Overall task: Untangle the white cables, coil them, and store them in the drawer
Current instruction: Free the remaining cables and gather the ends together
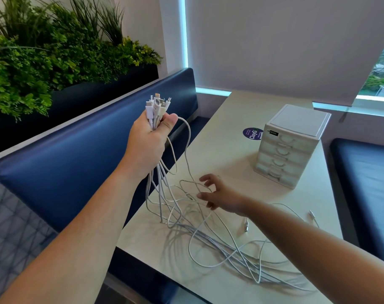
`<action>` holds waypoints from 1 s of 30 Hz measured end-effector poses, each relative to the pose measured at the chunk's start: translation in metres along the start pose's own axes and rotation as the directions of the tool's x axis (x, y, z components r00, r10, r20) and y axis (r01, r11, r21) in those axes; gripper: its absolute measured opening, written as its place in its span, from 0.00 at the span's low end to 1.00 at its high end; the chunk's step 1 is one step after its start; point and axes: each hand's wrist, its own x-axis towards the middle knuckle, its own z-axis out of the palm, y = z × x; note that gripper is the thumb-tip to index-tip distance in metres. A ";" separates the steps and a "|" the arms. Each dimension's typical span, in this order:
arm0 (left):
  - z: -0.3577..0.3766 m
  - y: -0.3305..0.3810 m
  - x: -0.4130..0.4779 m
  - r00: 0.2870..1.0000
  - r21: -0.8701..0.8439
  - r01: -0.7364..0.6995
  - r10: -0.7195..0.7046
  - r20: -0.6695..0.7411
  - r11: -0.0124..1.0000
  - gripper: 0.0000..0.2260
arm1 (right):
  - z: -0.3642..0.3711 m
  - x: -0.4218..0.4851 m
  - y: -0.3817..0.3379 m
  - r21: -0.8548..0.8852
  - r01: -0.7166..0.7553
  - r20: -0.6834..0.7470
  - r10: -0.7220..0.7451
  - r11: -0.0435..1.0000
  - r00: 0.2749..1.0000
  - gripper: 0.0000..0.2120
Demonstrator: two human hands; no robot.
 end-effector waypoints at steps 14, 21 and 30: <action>-0.037 -0.005 0.012 0.983 -0.030 0.026 -0.031 -0.183 0.999 0.14 | -0.060 -0.021 0.032 -0.022 0.051 -0.212 -0.055 0.998 0.976 0.13; -0.027 -0.004 0.010 0.990 -0.059 0.037 -0.045 -0.133 0.998 0.13 | -0.083 -0.030 0.029 -0.703 0.143 -0.125 -0.320 0.696 0.939 0.13; 0.012 0.007 -0.006 0.999 0.014 -0.012 0.012 0.043 1.000 0.13 | -0.009 -0.017 -0.088 -0.418 0.454 -0.212 -0.571 0.787 0.793 0.20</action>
